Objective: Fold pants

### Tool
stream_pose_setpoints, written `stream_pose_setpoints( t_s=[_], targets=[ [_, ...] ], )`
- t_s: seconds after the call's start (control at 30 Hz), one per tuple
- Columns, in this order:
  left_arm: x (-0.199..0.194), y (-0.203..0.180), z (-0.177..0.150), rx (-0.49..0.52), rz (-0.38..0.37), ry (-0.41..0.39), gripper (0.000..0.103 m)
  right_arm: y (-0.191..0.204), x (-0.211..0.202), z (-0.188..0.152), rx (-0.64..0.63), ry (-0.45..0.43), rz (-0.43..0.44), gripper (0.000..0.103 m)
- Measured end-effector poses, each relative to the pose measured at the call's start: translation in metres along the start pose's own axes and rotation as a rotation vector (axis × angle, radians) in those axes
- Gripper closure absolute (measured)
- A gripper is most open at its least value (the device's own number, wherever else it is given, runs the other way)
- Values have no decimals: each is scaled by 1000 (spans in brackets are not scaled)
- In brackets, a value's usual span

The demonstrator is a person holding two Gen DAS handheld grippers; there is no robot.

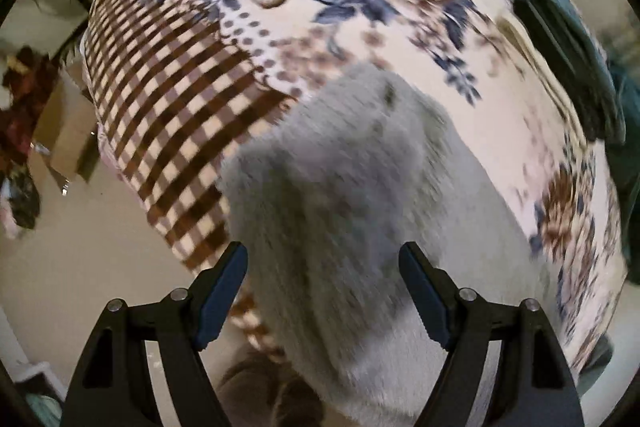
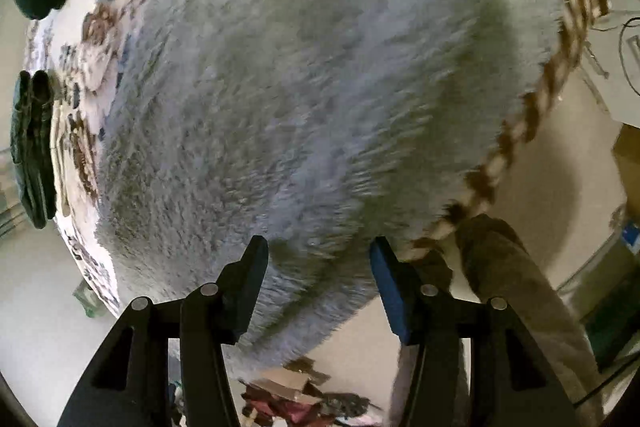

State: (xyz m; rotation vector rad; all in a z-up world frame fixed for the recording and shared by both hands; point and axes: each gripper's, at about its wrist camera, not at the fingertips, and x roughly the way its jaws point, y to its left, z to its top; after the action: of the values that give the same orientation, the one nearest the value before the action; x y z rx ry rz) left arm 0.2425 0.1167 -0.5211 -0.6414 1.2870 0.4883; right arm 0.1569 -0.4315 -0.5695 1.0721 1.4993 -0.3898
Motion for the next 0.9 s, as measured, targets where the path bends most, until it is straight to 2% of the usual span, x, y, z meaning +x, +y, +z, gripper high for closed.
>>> stream_pose_setpoints(
  t_s=[0.07, 0.1, 0.13, 0.2, 0.3, 0.47, 0.57, 0.67, 0.77, 0.8, 0.83, 0.87, 0.9],
  targets=[
    [6, 9, 7, -9, -18, -7, 62, 7, 6, -5, -28, -39, -7, 47],
    [9, 13, 9, -12, -31, -15, 84, 11, 8, -8, -34, -55, -11, 51],
    [12, 16, 11, -14, -47, -22, 91, 15, 8, -9, -42, -71, -12, 67],
    [9, 22, 12, -24, -76, -46, 96, 22, 9, -18, -64, -93, -38, 90],
    [-10, 31, 11, -36, -125, -84, 96, 34, -7, -34, -130, -150, -57, 95],
    [-37, 55, 12, -74, -176, -97, 97, 42, -37, -55, -203, -171, -74, 96],
    [-35, 64, 13, -59, -150, -94, 97, 38, -47, -64, -239, -156, -98, 96],
    [-13, 70, 13, -38, -107, -72, 96, 30, -31, -71, -237, -114, -125, 96],
    [10, 77, 12, -63, -88, 1, 92, 23, -5, -64, -191, -49, -141, 93],
    [12, 78, 11, -76, -83, 17, 92, 20, 1, -60, -176, -6, -140, 86],
    [10, 76, 10, -80, -82, 24, 92, 16, 3, -56, -153, 26, -120, 71],
    [4, 73, 10, -77, -89, 23, 92, 15, 0, -53, -140, 38, -74, 63],
    [-4, 68, 10, -64, -86, 14, 90, 14, -5, -51, -137, 40, -44, 50]
  ],
)
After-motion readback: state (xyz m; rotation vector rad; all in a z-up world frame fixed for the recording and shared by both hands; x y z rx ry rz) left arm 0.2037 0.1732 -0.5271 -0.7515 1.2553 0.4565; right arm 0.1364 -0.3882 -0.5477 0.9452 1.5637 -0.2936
